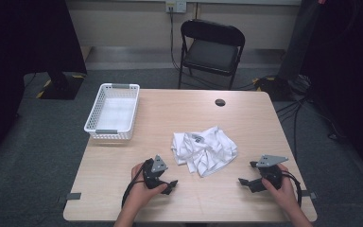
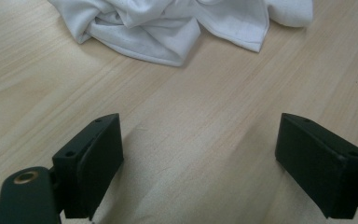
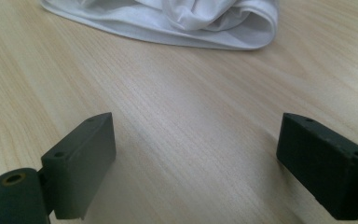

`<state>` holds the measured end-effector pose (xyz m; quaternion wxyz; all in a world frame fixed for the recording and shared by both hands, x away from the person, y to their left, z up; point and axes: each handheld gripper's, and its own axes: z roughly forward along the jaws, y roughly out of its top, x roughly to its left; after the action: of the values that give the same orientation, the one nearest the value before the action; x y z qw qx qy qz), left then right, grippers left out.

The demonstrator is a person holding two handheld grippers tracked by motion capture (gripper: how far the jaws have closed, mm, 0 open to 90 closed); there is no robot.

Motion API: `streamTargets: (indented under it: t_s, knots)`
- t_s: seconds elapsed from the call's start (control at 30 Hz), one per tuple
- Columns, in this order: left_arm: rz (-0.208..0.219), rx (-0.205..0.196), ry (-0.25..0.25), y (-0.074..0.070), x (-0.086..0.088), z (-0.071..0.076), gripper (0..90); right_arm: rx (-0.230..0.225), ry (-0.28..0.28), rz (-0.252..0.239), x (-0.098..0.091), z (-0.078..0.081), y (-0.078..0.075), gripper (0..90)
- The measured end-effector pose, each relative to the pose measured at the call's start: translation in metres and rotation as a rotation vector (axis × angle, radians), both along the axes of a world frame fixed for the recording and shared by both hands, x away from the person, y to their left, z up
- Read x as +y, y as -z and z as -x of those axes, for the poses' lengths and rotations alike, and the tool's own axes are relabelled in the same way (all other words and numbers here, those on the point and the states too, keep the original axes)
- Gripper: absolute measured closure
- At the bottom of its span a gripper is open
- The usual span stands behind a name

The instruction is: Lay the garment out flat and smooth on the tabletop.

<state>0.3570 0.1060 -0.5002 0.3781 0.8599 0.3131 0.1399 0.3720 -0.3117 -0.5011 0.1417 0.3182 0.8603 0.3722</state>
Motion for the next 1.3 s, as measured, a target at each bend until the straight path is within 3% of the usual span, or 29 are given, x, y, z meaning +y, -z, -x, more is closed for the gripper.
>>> streamTargets:
  t_s: [0.53,0.63,0.73,0.83,0.97,1.17,1.3]
  knots:
    - [0.008,0.008,0.007,0.000,0.001,0.000,14.9,0.005,0.016,-0.007,0.000,0.001,0.000,11.1]
    - [0.045,0.027,0.003,-0.001,0.002,-0.002,16.4,0.006,0.021,-0.009,0.000,0.002,0.000,11.7]
    - [0.055,0.026,0.014,-0.003,0.000,-0.004,16.4,0.010,0.022,-0.010,0.001,0.001,-0.003,15.6]
    - [0.077,0.020,0.031,-0.011,-0.008,-0.006,16.4,0.002,0.023,-0.046,0.002,-0.003,-0.009,19.5]
    - [0.115,-0.012,0.047,-0.024,-0.024,-0.016,16.5,-0.006,0.005,-0.069,0.009,-0.009,-0.017,23.9]
    - [0.131,-0.045,0.024,-0.032,-0.044,-0.036,22.7,-0.033,-0.037,-0.068,0.031,-0.023,-0.032,34.5]
    - [0.126,-0.041,-0.031,-0.035,-0.050,-0.047,27.9,-0.035,-0.052,-0.083,0.042,-0.032,-0.034,42.5]
